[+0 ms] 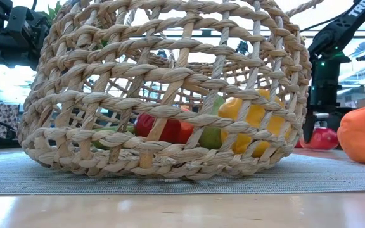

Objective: Build produce basket
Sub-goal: Put the orange mango into the basket

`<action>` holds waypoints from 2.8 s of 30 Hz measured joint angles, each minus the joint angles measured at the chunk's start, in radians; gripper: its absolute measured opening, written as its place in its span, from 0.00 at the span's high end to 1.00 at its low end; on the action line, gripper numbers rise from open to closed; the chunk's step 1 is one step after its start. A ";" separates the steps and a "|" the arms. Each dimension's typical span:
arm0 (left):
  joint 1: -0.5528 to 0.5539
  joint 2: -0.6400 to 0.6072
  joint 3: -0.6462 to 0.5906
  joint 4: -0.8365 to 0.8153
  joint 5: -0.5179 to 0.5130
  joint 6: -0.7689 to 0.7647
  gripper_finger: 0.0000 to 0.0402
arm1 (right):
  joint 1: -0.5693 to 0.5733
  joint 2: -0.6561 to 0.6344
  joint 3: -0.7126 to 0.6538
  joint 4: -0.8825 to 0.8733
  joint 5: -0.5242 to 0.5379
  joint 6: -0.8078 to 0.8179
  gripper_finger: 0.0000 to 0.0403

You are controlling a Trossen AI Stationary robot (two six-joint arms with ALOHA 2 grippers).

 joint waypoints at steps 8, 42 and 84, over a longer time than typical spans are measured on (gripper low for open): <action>0.000 0.000 0.000 0.000 0.000 0.000 0.60 | 0.086 -0.089 0.231 0.011 -0.012 -0.038 0.33; 0.000 0.000 0.000 0.000 0.000 0.000 0.60 | 0.700 0.037 0.675 0.361 0.033 -0.243 0.31; 0.000 0.000 0.000 0.000 0.000 0.000 0.60 | 0.943 0.826 1.112 -0.032 -0.331 -0.508 0.31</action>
